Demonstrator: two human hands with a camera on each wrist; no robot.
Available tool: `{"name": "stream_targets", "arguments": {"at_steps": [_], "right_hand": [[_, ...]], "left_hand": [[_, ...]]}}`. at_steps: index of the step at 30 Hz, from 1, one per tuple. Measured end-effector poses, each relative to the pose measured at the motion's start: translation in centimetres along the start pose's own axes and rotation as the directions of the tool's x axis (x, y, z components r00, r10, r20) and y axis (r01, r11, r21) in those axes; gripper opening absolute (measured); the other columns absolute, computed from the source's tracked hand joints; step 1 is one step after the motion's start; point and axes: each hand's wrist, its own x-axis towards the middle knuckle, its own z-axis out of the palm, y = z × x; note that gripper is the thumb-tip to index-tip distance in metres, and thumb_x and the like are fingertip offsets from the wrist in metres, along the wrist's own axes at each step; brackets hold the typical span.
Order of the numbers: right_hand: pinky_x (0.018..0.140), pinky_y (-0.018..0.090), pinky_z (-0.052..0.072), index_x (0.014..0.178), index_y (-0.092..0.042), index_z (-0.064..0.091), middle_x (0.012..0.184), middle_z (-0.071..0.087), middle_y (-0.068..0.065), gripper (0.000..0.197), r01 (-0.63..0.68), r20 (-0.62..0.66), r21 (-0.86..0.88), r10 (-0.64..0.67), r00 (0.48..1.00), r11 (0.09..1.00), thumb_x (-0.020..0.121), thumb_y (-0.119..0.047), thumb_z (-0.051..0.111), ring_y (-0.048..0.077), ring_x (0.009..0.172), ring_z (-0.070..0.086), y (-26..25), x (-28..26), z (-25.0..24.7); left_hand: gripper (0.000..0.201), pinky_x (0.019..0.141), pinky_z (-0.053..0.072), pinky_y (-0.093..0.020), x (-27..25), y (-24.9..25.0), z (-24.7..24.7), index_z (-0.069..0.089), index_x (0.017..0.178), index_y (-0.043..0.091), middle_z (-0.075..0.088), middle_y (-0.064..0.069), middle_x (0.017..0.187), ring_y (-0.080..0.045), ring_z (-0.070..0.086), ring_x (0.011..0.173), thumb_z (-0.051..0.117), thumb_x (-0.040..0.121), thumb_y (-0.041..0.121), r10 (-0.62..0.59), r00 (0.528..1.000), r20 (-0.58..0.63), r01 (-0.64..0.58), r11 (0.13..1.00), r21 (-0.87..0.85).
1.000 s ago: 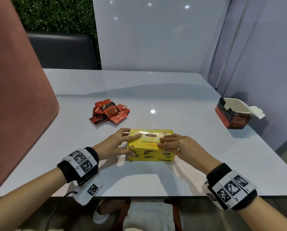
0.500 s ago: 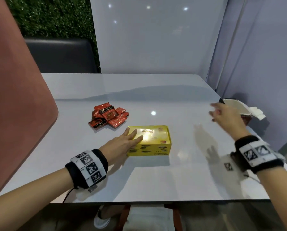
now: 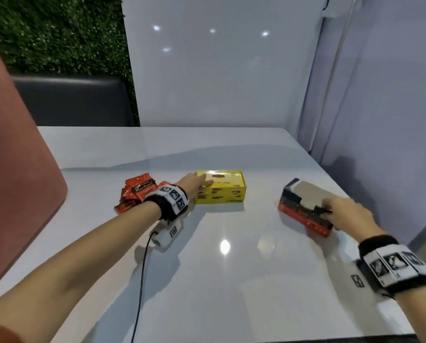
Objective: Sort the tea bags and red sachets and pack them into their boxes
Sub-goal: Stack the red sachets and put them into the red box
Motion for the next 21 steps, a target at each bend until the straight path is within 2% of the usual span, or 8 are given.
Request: {"name": "stream_targets", "arguments": {"at_steps": [3, 5, 8, 11, 14, 16, 19, 21], "right_hand": [[0.070, 0.029, 0.045, 0.084, -0.028, 0.050, 0.089, 0.055, -0.007, 0.007, 0.183, 0.090, -0.046, -0.179, 0.980, 0.982, 0.089, -0.028, 0.054, 0.018, 0.085, 0.056, -1.7, -4.4, 0.1], [0.070, 0.029, 0.042, 0.090, -0.028, 0.050, 0.091, 0.051, -0.013, 0.003, 0.275, 0.115, -0.041, -0.269, 0.956, 0.960, 0.091, -0.031, 0.050, 0.015, 0.093, 0.055, -3.4, -7.1, 0.2], [0.070, 0.031, 0.043, 0.098, -0.027, 0.049, 0.104, 0.054, -0.012, 0.010, 0.374, 0.129, 0.007, -0.372, 0.919, 0.927, 0.094, -0.033, 0.043, 0.016, 0.097, 0.057, -5.8, -9.7, 0.5], [0.064, 0.029, 0.040, 0.105, -0.030, 0.049, 0.107, 0.053, -0.013, 0.013, 0.436, 0.103, 0.006, -0.435, 0.895, 0.900, 0.098, -0.034, 0.038, 0.018, 0.094, 0.059, -7.4, -10.3, 0.9], [0.062, 0.029, 0.035, 0.106, -0.031, 0.047, 0.107, 0.052, -0.012, 0.013, 0.463, 0.088, -0.016, -0.460, 0.883, 0.886, 0.098, -0.033, 0.037, 0.019, 0.094, 0.058, -8.3, -10.0, 1.3], [0.062, 0.029, 0.035, 0.104, -0.031, 0.047, 0.106, 0.052, -0.011, 0.011, 0.479, 0.069, -0.018, -0.477, 0.876, 0.878, 0.098, -0.032, 0.038, 0.021, 0.094, 0.058, -8.8, -9.5, 1.4], [0.062, 0.029, 0.038, 0.104, -0.028, 0.050, 0.103, 0.055, -0.010, 0.013, 0.507, 0.045, -0.004, -0.506, 0.861, 0.862, 0.098, -0.031, 0.040, 0.021, 0.091, 0.059, -9.5, -8.5, 1.5], [0.064, 0.031, 0.043, 0.104, -0.028, 0.051, 0.103, 0.056, -0.010, 0.014, 0.529, 0.033, -0.017, -0.528, 0.848, 0.849, 0.098, -0.031, 0.040, 0.021, 0.089, 0.059, -9.9, -7.9, 1.6]], "left_hand": [[0.041, 0.111, 0.024, -0.031, 2.3, -0.3, -0.7, 0.041, 0.140, 0.022, 0.032, -0.013, 0.151, -0.031, 0.030, 0.139, 0.036, 0.100, 0.018, -0.028, 1.000, 0.011, 0.028, 0.999, -0.024], [0.041, 0.110, 0.024, -0.030, 3.5, -0.3, -1.2, 0.042, 0.140, 0.019, 0.033, -0.014, 0.150, -0.031, 0.033, 0.137, 0.037, 0.100, 0.020, -0.038, 0.999, 0.013, 0.039, 0.999, -0.033], [0.044, 0.112, 0.020, -0.028, 4.6, -0.2, -1.0, 0.037, 0.143, 0.017, 0.027, -0.011, 0.153, -0.028, 0.029, 0.140, 0.040, 0.099, 0.014, -0.032, 0.999, 0.016, 0.033, 0.999, -0.024], [0.051, 0.116, 0.015, -0.035, 4.7, -0.2, -0.7, 0.029, 0.145, 0.021, 0.021, -0.009, 0.156, -0.030, 0.016, 0.144, 0.042, 0.097, 0.008, -0.026, 0.999, 0.020, 0.026, 1.000, -0.009], [0.059, 0.116, 0.017, -0.040, 3.3, -0.6, -1.3, 0.016, 0.149, 0.020, 0.016, -0.016, 0.156, -0.031, 0.016, 0.144, 0.045, 0.097, 0.016, -0.013, 1.000, -0.014, 0.012, 1.000, -0.024], [0.063, 0.115, 0.017, -0.040, 1.9, -1.9, -2.3, 0.014, 0.149, 0.020, 0.017, -0.018, 0.155, -0.030, 0.017, 0.144, 0.047, 0.096, 0.021, -0.031, 0.999, -0.043, 0.028, 0.998, -0.058], [0.067, 0.114, 0.016, -0.036, -0.4, -5.9, -3.9, 0.015, 0.149, 0.018, 0.020, -0.018, 0.154, -0.029, 0.017, 0.143, 0.051, 0.094, 0.029, -0.126, 0.992, -0.027, 0.124, 0.989, -0.075], [0.080, 0.117, 0.016, -0.036, -2.0, -9.1, -4.9, 0.012, 0.149, 0.016, 0.017, -0.013, 0.156, -0.027, 0.016, 0.144, 0.057, 0.088, 0.040, -0.223, 0.974, 0.033, 0.225, 0.969, -0.098]]}}
